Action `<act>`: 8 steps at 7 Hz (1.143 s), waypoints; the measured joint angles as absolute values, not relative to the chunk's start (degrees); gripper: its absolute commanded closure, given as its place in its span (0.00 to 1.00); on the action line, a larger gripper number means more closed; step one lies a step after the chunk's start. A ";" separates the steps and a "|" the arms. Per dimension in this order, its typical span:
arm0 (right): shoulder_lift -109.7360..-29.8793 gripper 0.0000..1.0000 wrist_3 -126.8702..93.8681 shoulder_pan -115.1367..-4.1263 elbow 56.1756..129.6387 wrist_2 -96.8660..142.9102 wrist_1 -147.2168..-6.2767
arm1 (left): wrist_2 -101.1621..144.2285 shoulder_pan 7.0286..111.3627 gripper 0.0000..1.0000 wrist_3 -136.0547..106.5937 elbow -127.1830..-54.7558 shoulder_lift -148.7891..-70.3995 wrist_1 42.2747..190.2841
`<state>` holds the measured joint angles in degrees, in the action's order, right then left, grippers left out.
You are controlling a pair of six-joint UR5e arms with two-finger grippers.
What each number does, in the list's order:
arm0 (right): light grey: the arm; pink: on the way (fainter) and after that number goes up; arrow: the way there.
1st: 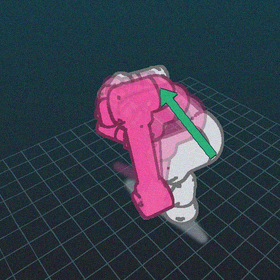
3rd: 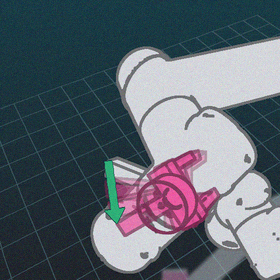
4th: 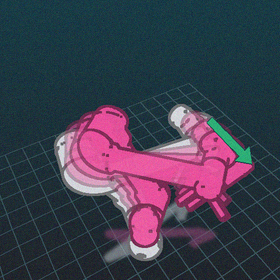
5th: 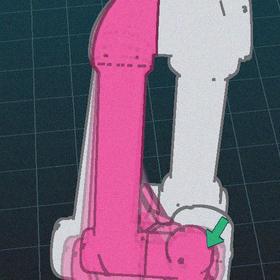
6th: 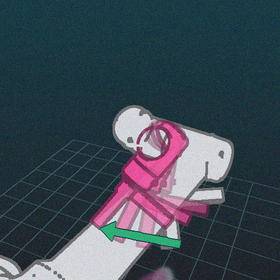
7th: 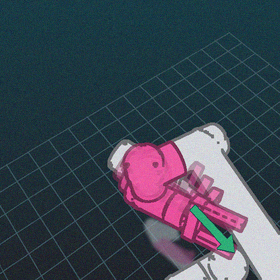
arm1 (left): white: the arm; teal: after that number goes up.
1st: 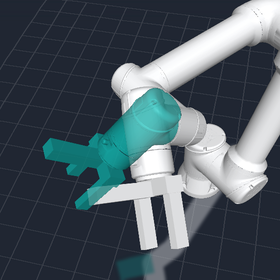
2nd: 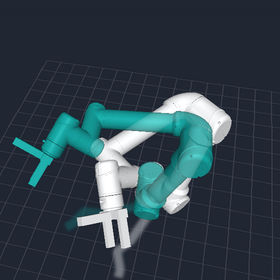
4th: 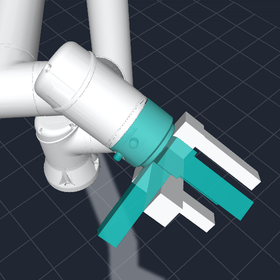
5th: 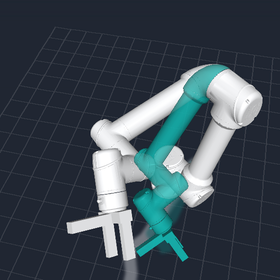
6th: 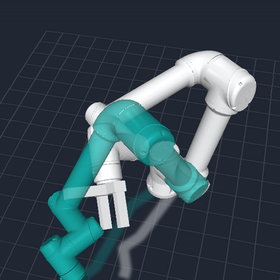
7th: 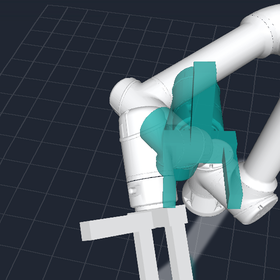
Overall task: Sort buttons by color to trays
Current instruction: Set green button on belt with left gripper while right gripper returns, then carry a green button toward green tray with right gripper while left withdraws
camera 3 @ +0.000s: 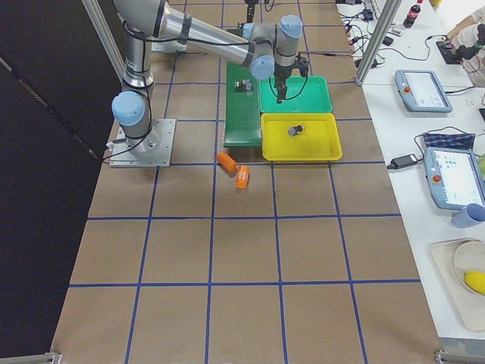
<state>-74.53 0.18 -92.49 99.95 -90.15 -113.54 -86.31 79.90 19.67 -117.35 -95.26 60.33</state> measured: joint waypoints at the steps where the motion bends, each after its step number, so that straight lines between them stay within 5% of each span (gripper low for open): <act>1: -78.07 0.05 -2.86 -94.58 104.46 -89.97 -114.17 | -86.33 79.85 0.00 19.78 -117.39 -95.50 60.14; 4: -83.58 0.09 -8.46 -100.52 112.90 -88.52 -116.48 | -86.59 79.84 0.00 19.24 -116.85 -94.87 60.91; 5: -83.87 0.33 -9.65 -101.04 115.61 -88.52 -119.88 | -87.43 79.94 0.00 18.42 -115.23 -93.46 63.72; 6: -83.71 0.70 -10.41 -101.26 117.35 -88.77 -122.81 | -88.57 80.01 0.00 16.85 -112.29 -91.62 67.99; 7: -83.31 0.92 -10.57 -101.34 118.13 -89.01 -124.06 | -89.10 80.14 0.00 14.01 -109.01 -89.57 72.68; 8: -82.79 1.00 -10.54 -101.34 118.32 -89.16 -124.58 | -89.34 80.30 0.00 11.90 -106.34 -87.38 76.74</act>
